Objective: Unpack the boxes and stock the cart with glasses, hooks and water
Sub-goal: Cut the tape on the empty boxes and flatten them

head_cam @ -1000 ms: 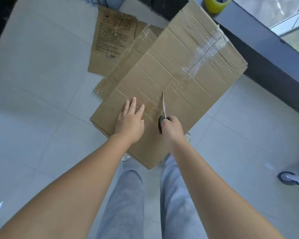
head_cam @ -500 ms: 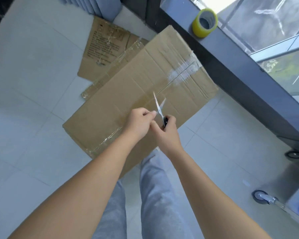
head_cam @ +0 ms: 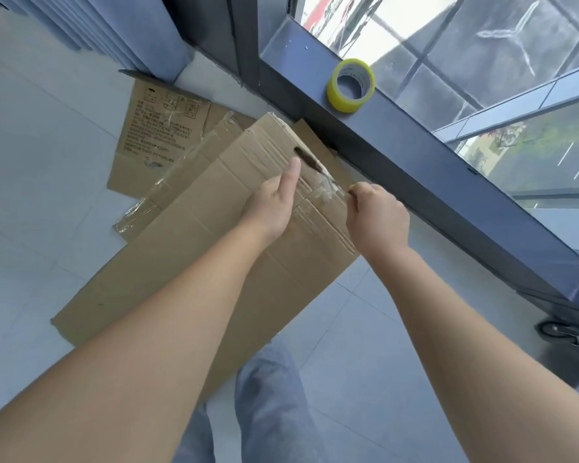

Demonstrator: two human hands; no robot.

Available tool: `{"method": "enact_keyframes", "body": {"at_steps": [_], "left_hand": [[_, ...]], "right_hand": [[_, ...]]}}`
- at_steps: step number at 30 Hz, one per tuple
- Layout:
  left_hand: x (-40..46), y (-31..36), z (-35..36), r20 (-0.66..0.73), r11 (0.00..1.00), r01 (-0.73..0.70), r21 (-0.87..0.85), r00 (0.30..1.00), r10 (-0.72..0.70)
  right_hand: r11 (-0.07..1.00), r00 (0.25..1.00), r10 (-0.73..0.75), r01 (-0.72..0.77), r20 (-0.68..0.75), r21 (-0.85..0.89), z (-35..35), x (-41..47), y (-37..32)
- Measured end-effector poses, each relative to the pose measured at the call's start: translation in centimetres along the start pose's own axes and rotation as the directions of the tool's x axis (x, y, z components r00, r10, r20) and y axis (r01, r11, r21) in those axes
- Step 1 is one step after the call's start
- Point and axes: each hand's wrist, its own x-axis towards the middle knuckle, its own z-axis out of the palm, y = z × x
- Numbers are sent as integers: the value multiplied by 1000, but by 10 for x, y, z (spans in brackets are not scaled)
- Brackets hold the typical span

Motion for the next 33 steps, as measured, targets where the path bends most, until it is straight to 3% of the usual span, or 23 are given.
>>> {"method": "enact_keyframes", "body": {"at_steps": [2,4,7,17,25,33], "left_hand": [[11,-5,9,41,978,-31,204,999,23],[21,-11,21,129,808,-69,585,992,-9],[26,-15,33,167,591,-86,802,982,-83],[37,-5,25,173,468,-81,880,973,-155],[37,-10,29,161,420,-88,903,977,-143],[38,-13,29,150,457,-62,887,976,-158]], "right_hand": [[1000,1000,22,-22,19,5,0,9,4],[999,998,44,-44,55,2,3,14,6],[995,989,92,-94,113,15,5,18,7],[989,980,100,-118,173,93,-1,23,3],[995,976,44,-23,212,-100,-3,20,-3],[978,951,25,40,307,-204,-3,-1,16]]}}
